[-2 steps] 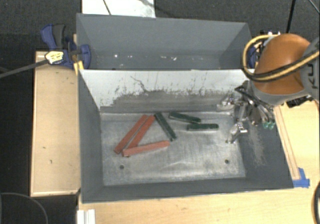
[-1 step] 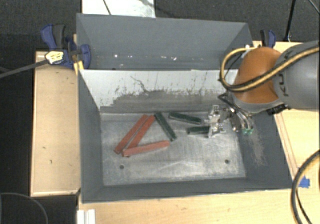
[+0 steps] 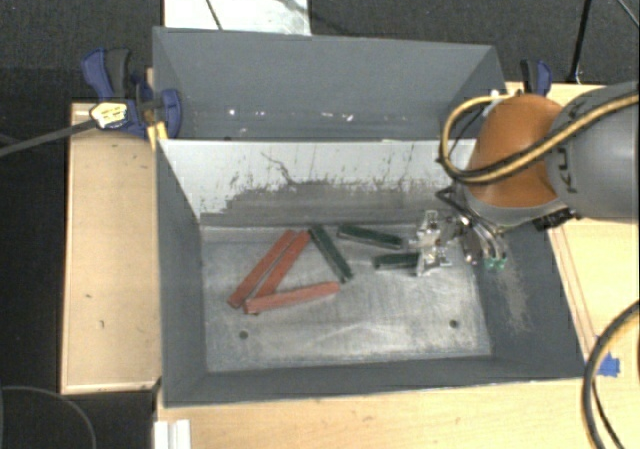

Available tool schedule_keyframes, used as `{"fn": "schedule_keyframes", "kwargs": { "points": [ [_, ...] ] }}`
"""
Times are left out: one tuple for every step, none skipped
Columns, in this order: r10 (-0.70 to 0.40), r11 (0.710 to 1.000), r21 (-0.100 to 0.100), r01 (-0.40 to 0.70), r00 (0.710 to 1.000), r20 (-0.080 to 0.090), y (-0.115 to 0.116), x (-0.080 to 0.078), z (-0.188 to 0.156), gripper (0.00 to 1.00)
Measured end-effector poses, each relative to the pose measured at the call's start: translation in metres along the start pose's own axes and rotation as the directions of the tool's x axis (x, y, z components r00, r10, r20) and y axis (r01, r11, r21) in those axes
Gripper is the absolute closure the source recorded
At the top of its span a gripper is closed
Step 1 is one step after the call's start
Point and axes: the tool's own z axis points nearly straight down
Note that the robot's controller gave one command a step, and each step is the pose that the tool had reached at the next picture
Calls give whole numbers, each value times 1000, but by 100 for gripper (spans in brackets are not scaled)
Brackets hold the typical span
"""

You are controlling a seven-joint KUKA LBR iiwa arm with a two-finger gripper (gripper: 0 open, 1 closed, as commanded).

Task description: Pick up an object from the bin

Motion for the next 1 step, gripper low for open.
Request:
{"fn": "schedule_keyframes", "kwargs": {
  "points": [
    [-11, 1000, -1, 11, 1000, -5, -2, 9, -144, 100]
  ]
}}
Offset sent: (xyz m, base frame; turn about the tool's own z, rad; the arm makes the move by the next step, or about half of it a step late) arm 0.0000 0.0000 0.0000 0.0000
